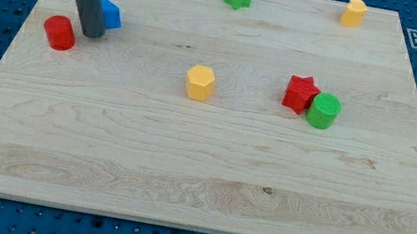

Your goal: Move the blue triangle closer to the red star

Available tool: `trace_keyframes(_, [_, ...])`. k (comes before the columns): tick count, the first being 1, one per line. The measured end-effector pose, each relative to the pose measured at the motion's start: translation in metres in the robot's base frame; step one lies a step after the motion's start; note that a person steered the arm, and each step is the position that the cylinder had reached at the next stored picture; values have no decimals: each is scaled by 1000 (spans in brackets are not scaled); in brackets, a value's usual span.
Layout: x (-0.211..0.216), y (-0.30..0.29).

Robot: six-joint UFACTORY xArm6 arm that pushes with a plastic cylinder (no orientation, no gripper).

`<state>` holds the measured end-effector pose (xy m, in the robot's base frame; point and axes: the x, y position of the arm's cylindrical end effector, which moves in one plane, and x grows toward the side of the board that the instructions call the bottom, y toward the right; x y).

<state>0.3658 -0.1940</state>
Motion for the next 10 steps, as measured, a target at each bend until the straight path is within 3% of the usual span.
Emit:
trace_keyframes(6, [-69,-28])
trace_keyframes(10, [-71,45])
